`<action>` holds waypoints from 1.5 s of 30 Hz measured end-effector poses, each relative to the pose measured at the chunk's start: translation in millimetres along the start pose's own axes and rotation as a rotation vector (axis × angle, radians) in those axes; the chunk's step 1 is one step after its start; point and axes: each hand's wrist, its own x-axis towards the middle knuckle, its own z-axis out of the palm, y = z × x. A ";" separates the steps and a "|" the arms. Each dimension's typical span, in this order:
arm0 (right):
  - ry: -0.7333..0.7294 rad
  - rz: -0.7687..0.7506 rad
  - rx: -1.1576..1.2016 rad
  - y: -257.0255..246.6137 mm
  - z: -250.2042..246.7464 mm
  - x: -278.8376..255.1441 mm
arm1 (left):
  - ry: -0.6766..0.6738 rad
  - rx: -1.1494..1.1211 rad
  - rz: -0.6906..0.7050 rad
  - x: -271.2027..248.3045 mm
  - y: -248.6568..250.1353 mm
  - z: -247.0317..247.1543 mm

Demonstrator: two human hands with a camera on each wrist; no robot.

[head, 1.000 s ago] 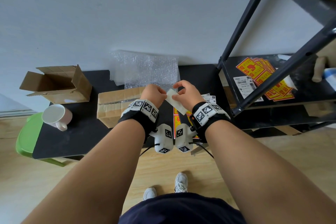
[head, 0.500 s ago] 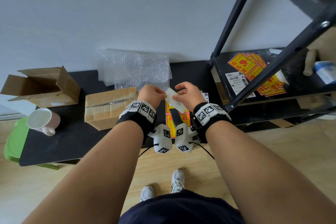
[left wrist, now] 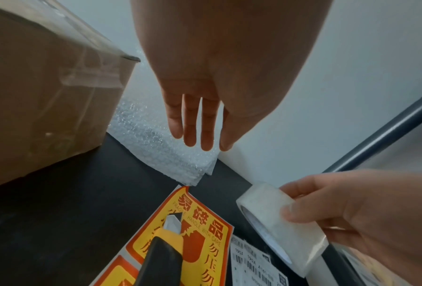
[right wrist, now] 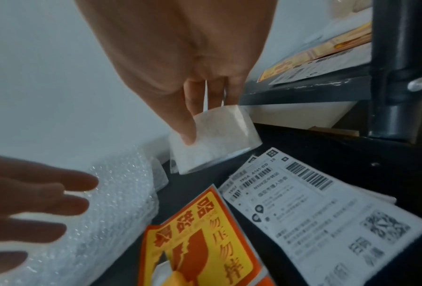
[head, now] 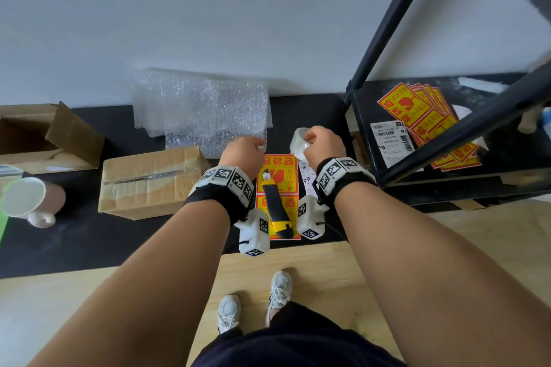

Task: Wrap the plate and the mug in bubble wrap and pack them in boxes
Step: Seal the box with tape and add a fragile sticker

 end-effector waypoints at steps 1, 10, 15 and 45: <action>0.005 -0.013 -0.038 1.0 -0.9 -0.3 | -0.008 0.016 0.000 2.8 0.9 2.1; -0.249 -0.023 -0.294 14.2 18.2 18.7 | -0.036 0.105 -0.030 22.9 5.5 14.5; -0.313 0.014 -0.278 5.1 14.1 24.5 | -0.013 0.108 -0.040 22.6 0.6 8.2; -0.257 0.131 0.412 -127.9 115.2 -61.5 | 0.230 0.422 0.035 -55.0 -154.4 -66.6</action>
